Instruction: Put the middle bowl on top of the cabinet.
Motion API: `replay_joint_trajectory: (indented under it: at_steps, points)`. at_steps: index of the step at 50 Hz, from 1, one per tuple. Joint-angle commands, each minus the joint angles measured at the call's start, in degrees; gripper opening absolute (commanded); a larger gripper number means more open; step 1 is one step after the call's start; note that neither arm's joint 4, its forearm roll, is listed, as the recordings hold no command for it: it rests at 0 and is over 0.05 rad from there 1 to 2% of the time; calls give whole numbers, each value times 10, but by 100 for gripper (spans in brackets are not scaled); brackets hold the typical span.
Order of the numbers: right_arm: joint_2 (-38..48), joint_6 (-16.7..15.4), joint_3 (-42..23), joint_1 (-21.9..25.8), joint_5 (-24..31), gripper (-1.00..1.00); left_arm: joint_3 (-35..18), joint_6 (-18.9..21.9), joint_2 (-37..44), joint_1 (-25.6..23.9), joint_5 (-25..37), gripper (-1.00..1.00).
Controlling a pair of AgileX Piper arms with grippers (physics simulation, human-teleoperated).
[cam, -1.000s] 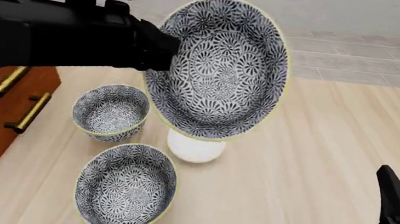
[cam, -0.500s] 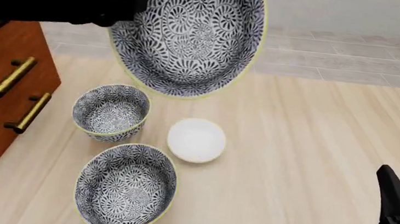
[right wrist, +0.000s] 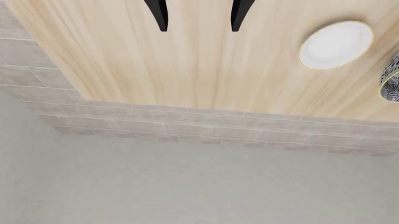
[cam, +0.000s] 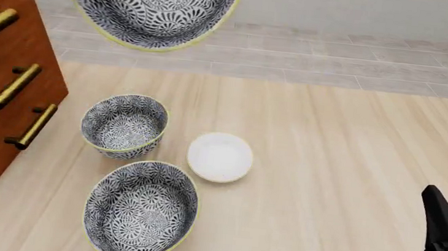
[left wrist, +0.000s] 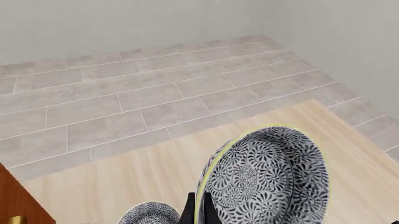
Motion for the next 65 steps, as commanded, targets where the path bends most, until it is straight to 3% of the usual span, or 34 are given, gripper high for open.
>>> replay_joint_trajectory:
  at_steps: [1, 41, 65]
  points:
    - [-1, 0, 0, 0, 2, 100, -9, -17, -19, 39, -2, -100]
    - [-3, 0, 0, 0, 3, 100, -31, -57, -30, 172, 8, -100]
    - [-4, 0, 0, 0, 4, 100, -84, -64, -12, 236, 33, -100]
